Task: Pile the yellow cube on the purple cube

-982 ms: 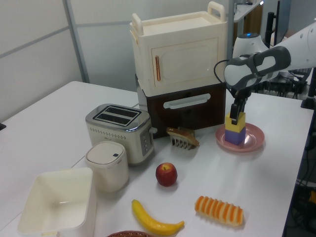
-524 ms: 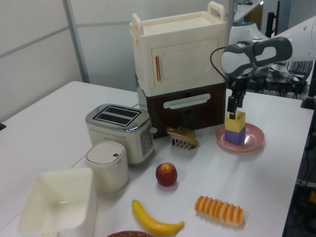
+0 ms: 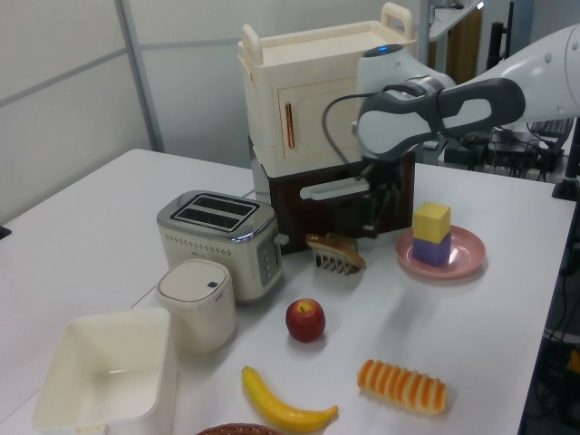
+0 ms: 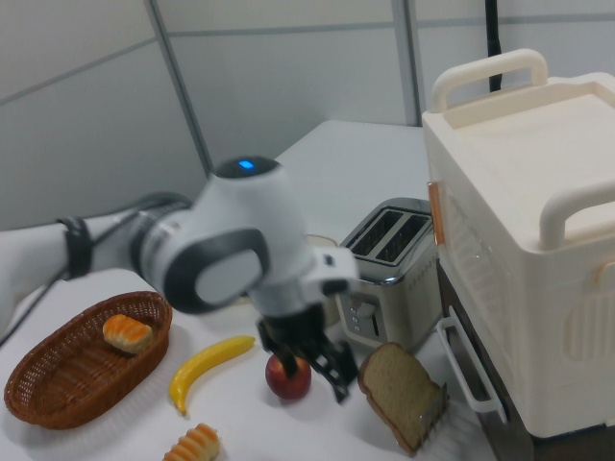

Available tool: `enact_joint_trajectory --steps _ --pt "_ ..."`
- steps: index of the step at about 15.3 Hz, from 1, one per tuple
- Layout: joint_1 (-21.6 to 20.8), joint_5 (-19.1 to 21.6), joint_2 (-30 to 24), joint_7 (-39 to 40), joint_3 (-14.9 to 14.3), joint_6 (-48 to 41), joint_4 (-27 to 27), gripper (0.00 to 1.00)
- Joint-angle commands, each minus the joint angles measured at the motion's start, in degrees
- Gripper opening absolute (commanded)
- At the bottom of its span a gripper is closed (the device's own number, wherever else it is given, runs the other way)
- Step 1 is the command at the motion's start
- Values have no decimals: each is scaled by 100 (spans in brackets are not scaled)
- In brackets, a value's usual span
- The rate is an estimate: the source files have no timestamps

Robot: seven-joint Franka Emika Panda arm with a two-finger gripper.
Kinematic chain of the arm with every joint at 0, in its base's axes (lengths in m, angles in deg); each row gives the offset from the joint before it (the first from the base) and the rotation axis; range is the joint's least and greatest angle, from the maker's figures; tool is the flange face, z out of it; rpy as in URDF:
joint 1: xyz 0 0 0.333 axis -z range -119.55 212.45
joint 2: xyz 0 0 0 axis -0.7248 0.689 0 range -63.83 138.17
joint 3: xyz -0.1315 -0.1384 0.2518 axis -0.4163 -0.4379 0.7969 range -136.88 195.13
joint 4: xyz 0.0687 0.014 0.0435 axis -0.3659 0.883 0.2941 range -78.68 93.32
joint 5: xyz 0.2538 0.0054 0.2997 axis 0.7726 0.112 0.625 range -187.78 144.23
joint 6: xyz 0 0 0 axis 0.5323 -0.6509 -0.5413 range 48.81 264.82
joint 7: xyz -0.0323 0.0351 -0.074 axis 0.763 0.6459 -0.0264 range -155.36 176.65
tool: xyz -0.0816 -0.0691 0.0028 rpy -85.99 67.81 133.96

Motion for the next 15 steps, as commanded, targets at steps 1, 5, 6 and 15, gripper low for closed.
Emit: enact_joint_trajectory --steps 1,5,6,15 --pt "-775 -338 -507 -944 -57 -501 19 100" --pt "-1392 -639 -736 -1464 -48 -1170 -262 100" --pt "-1427 -630 -797 -1473 -39 -1162 -279 100" --pt "-1577 -533 -728 -1500 -31 -2067 -1281 100"
